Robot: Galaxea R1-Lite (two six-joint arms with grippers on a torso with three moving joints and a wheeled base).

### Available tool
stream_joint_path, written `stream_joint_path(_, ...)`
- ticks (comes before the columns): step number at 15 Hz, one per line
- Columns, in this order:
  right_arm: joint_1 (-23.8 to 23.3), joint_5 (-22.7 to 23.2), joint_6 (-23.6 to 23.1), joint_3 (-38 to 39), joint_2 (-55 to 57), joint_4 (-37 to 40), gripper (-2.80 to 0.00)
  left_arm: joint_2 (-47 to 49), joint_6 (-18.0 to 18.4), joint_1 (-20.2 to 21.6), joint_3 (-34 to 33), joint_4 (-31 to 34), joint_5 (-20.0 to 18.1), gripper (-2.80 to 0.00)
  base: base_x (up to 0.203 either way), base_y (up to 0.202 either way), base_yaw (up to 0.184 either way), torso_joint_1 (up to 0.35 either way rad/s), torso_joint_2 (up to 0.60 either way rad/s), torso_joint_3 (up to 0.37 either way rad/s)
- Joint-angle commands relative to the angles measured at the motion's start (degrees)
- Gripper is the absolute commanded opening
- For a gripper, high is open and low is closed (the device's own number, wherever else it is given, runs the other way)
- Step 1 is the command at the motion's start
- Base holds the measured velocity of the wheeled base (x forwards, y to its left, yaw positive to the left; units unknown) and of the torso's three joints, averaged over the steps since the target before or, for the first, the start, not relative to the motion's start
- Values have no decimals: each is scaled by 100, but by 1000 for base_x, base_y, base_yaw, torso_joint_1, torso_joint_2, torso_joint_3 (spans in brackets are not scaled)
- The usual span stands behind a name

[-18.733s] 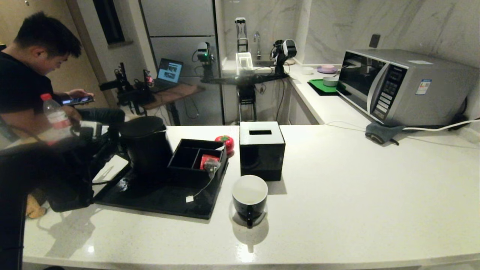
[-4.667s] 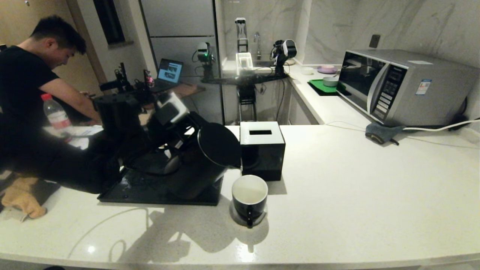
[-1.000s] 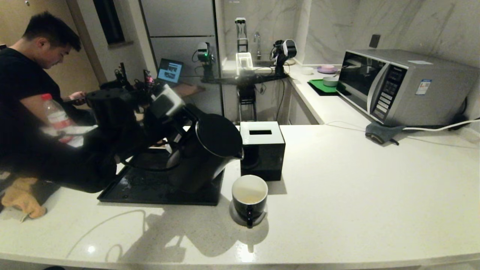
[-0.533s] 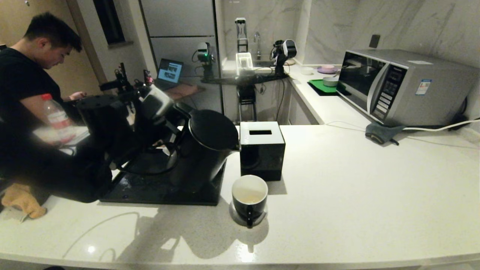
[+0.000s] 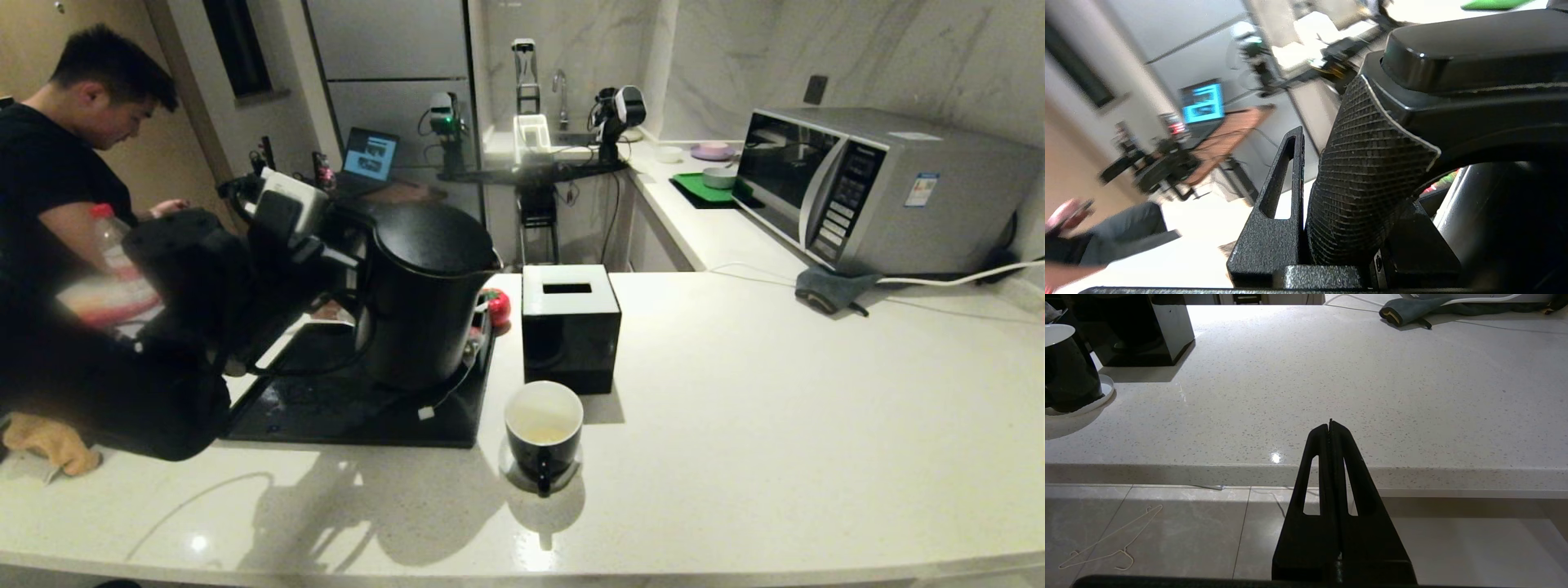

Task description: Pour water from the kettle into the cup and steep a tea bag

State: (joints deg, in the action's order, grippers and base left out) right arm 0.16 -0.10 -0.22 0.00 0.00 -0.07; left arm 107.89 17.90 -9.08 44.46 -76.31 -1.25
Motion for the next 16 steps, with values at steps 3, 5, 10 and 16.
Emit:
stream_joint_path(3,2,1,-4,0,0,-1,-280,10,-342,344,-132,-385,368,-280,0,0,0,0,0,0)
stream_joint_path(5,2,1,-4,0,0,-1,-280,36,-548,547,-139,-542,576,-280,0,0,0,0,0,0)
stream_joint_path(10,2,1,-4,0,0,-1,-280,317,-854,997,-265,-1147,1291,-280,0,0,0,0,0,0)
stream_joint_path(16,2,1,-4,0,0,-1,-280,684,-1444,1499,-251,-1303,1767,-280,0,0,0,0,0,0)
